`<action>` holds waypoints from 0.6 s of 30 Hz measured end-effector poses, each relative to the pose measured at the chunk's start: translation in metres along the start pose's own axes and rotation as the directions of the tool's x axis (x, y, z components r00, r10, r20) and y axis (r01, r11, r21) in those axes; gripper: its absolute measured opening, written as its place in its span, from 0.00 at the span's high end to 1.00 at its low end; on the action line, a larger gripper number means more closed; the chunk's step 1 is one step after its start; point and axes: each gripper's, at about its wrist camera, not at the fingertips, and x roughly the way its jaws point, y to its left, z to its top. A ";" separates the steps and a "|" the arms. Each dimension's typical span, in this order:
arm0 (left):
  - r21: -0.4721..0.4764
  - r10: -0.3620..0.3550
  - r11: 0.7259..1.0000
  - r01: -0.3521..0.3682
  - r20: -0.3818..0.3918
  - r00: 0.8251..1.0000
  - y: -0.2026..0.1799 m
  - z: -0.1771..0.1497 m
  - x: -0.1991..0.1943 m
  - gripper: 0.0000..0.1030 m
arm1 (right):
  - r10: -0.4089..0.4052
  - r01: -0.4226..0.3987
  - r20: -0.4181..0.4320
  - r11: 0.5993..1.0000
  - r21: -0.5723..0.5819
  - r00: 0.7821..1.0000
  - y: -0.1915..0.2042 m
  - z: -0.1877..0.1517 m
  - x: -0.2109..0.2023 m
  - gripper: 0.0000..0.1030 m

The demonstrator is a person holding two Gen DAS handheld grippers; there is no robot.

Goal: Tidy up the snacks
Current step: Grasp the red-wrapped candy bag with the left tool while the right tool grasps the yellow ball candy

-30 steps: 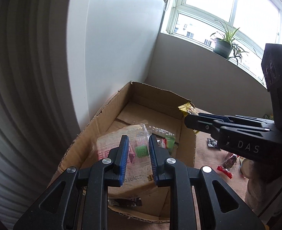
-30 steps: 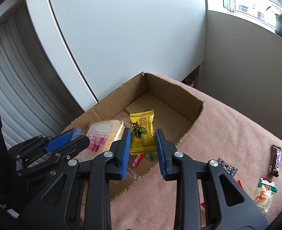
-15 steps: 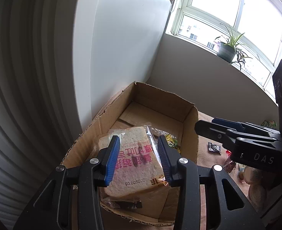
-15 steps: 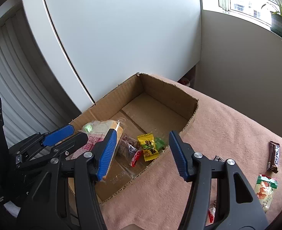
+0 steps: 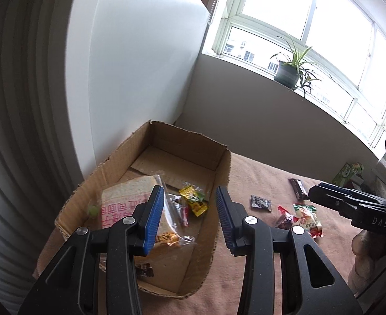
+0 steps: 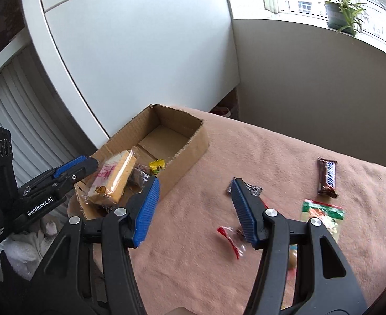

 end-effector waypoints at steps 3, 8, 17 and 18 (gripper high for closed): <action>0.011 -0.031 0.999 0.031 -0.010 0.999 -0.012 -0.005 0.002 0.62 | -0.039 0.038 0.015 0.999 0.024 0.999 -0.018 -0.013 -0.019 0.43; 0.011 -0.088 0.996 0.088 -0.040 0.995 -0.031 -0.017 0.007 0.62 | -0.106 0.105 0.018 0.993 0.059 0.994 -0.039 -0.039 -0.041 0.43; 0.063 -0.188 0.978 0.199 -0.151 0.971 -0.079 -0.038 0.038 0.62 | -0.184 0.190 -0.057 0.970 0.154 0.981 -0.066 -0.090 -0.048 0.43; 0.072 -0.195 0.975 0.209 -0.164 0.967 -0.084 -0.040 0.042 0.62 | -0.200 0.209 -0.072 0.965 0.157 0.977 -0.069 -0.097 -0.046 0.43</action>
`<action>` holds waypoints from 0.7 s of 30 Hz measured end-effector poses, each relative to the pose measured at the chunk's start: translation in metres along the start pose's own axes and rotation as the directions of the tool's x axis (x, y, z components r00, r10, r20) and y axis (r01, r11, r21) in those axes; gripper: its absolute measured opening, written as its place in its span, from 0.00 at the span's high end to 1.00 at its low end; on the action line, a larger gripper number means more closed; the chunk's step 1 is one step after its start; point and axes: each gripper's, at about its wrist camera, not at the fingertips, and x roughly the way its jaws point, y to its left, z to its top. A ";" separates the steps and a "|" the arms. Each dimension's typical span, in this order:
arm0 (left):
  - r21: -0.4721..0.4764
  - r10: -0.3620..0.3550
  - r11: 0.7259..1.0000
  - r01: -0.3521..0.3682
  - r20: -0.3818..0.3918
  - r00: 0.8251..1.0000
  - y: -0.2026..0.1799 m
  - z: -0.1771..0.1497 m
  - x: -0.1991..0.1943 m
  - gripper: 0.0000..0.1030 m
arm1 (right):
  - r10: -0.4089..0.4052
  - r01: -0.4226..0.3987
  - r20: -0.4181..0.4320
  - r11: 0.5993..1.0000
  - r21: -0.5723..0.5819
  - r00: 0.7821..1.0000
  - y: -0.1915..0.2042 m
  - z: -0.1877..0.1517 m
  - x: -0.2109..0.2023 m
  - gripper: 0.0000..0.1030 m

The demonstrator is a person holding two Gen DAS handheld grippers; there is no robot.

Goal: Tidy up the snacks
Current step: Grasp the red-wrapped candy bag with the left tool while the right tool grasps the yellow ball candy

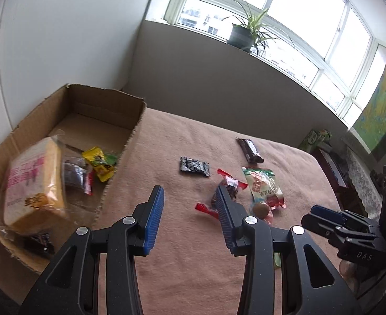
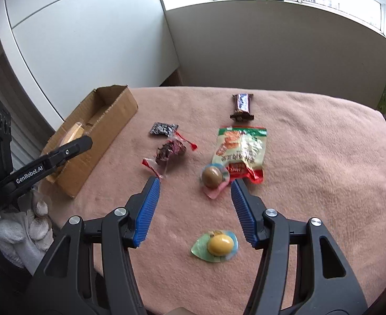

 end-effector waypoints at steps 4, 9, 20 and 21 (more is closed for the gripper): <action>0.044 -0.025 0.999 0.027 -0.045 0.999 -0.020 -0.001 0.022 0.62 | -0.052 0.053 -0.048 0.999 0.006 0.997 -0.010 -0.022 0.010 0.43; 0.102 -0.039 0.994 0.050 -0.115 0.993 -0.038 -0.002 0.051 0.57 | -0.060 0.062 -0.082 0.998 0.022 0.995 -0.018 -0.040 0.015 0.43; 0.166 0.015 0.986 0.014 -0.176 0.984 -0.047 -0.002 0.091 0.53 | -0.045 0.046 -0.119 0.999 0.013 0.992 -0.019 -0.051 0.021 0.43; 0.172 0.020 0.985 0.012 -0.181 0.983 -0.048 -0.003 0.093 0.53 | -0.044 0.046 -0.123 0.999 0.009 0.991 -0.019 -0.051 0.023 0.43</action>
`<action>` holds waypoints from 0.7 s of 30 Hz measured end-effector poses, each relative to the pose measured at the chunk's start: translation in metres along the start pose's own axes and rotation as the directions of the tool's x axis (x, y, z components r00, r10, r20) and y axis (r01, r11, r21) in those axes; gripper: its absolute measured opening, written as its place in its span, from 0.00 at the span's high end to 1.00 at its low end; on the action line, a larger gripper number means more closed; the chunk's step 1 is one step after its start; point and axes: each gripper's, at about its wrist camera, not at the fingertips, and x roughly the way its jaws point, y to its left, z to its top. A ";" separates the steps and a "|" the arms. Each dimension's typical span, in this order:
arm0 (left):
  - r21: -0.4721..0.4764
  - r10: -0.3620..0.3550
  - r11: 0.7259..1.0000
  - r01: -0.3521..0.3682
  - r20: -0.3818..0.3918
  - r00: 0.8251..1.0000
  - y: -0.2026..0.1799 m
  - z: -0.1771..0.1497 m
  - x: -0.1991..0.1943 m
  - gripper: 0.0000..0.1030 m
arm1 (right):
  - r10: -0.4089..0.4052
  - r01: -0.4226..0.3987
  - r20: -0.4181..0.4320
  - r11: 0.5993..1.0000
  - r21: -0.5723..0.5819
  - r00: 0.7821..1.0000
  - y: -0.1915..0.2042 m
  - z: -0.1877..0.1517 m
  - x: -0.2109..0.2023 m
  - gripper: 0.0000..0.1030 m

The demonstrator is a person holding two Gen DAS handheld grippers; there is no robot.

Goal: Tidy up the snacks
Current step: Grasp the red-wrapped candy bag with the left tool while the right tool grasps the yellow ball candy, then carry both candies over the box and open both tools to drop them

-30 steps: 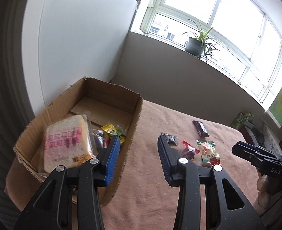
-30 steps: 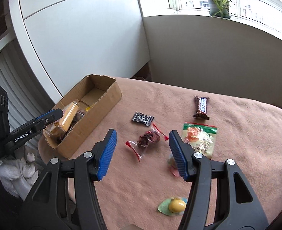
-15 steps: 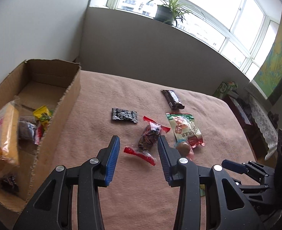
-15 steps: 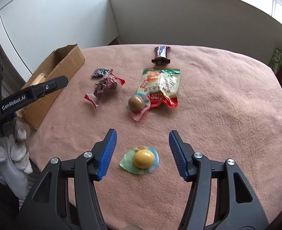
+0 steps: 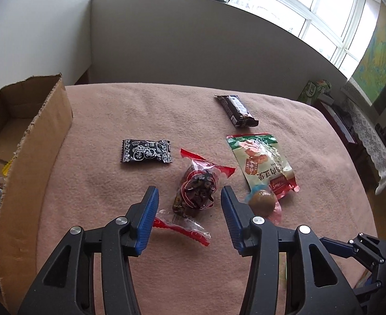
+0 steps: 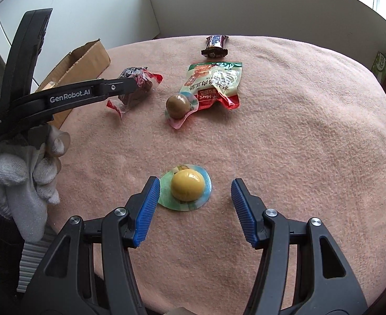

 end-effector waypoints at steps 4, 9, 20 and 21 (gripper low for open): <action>0.002 0.020 1.000 -0.020 -0.017 1.000 0.000 -0.001 0.009 0.53 | -0.002 0.002 -0.008 1.000 -0.016 1.000 0.002 -0.001 0.004 0.43; -0.010 0.024 1.000 -0.024 -0.016 1.000 0.001 0.000 0.012 0.54 | -0.021 0.020 -0.010 0.999 -0.037 1.000 0.004 0.000 0.008 0.43; -0.021 0.019 1.000 -0.019 0.011 1.000 -0.001 -0.003 0.011 0.68 | -0.029 0.029 -0.002 0.999 -0.032 1.000 0.003 -0.001 0.008 0.66; -0.021 0.017 1.000 -0.017 0.011 1.000 -0.001 -0.003 0.010 0.69 | -0.030 0.030 -0.004 0.999 -0.037 1.000 0.003 0.000 0.008 0.66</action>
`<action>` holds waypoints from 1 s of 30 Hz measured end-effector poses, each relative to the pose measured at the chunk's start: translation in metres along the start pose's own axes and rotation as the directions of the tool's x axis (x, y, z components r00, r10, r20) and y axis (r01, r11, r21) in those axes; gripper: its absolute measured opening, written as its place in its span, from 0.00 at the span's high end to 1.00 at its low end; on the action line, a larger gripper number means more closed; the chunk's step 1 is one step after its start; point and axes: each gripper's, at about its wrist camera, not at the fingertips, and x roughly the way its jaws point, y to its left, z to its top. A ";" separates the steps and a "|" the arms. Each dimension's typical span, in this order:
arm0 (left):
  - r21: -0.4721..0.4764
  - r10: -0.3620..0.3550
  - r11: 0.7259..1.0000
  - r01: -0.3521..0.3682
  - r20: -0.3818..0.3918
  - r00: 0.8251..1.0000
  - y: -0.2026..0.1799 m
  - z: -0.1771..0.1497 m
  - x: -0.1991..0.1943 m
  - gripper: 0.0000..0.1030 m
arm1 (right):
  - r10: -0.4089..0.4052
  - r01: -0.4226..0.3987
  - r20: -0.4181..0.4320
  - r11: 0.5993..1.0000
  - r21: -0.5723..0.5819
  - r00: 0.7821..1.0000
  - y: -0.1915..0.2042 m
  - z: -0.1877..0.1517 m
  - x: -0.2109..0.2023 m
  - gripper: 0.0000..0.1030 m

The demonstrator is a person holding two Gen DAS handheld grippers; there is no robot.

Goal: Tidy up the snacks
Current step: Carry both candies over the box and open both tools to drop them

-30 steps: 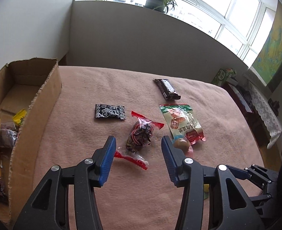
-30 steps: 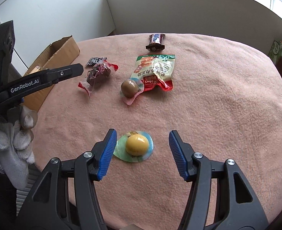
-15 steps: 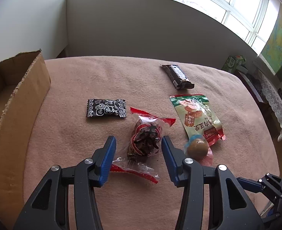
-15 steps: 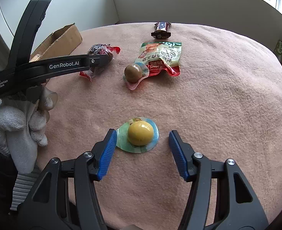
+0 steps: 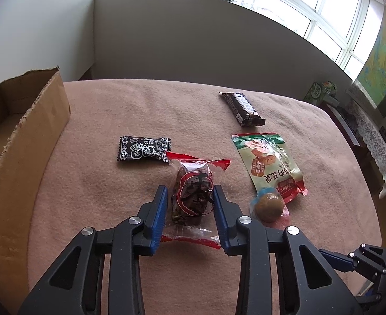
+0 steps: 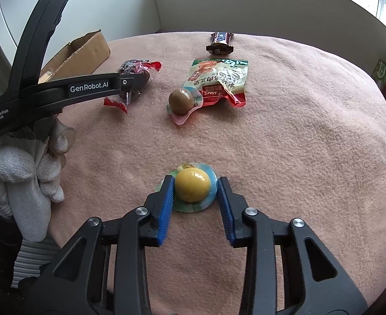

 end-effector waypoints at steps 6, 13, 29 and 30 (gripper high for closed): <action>-0.008 -0.017 1.000 0.017 0.003 1.000 0.000 -0.008 -0.009 0.69 | -0.005 0.005 0.008 1.000 -0.003 1.000 0.002 -0.002 -0.001 0.67; -0.026 -0.034 0.999 0.034 0.026 0.999 -0.001 -0.012 -0.022 0.69 | 0.009 -0.010 0.030 0.999 0.033 1.000 -0.002 0.000 -0.007 0.68; -0.080 0.010 0.997 0.004 0.169 0.986 0.030 0.000 -0.091 0.69 | 0.089 -0.085 0.166 0.996 -0.033 0.982 0.040 0.063 -0.033 0.69; -0.089 0.016 0.996 0.000 0.178 0.984 0.035 0.001 -0.095 0.69 | 0.097 -0.092 0.177 0.995 -0.040 0.979 0.045 0.069 -0.034 0.69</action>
